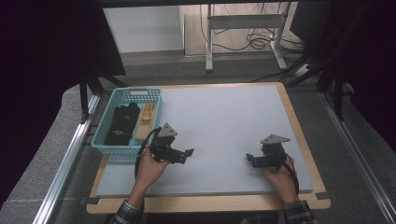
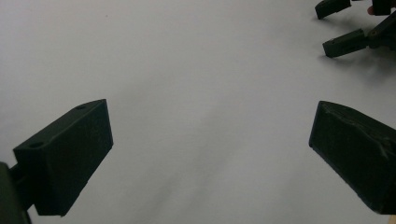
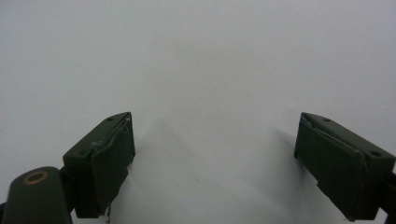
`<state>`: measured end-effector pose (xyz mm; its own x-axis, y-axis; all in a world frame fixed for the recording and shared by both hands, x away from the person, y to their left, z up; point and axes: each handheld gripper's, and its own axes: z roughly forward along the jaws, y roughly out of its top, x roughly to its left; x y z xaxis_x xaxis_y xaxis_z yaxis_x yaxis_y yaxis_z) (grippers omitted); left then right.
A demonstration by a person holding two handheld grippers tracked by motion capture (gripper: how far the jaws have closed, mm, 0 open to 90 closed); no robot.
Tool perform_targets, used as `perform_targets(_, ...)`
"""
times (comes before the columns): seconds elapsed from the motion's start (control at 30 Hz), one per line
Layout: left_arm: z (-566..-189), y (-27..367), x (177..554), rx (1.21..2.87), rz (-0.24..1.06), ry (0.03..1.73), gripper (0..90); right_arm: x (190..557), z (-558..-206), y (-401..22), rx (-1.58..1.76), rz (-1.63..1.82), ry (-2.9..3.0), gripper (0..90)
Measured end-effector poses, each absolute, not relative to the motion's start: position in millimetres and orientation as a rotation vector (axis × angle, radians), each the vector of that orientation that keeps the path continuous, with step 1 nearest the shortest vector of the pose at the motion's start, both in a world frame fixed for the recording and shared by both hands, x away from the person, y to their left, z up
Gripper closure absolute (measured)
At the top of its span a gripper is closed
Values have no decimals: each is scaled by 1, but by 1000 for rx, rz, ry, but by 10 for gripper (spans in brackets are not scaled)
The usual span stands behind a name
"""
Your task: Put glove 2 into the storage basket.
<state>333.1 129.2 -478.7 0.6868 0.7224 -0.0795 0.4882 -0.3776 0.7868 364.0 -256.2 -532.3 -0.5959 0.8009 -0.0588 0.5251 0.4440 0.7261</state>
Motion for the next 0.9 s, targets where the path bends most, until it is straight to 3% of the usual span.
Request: perform_targets(0.9, -507, 92, 327, 2073, 317, 855, 6, 364, -532, -256, 1121, 955, 2305, 117)
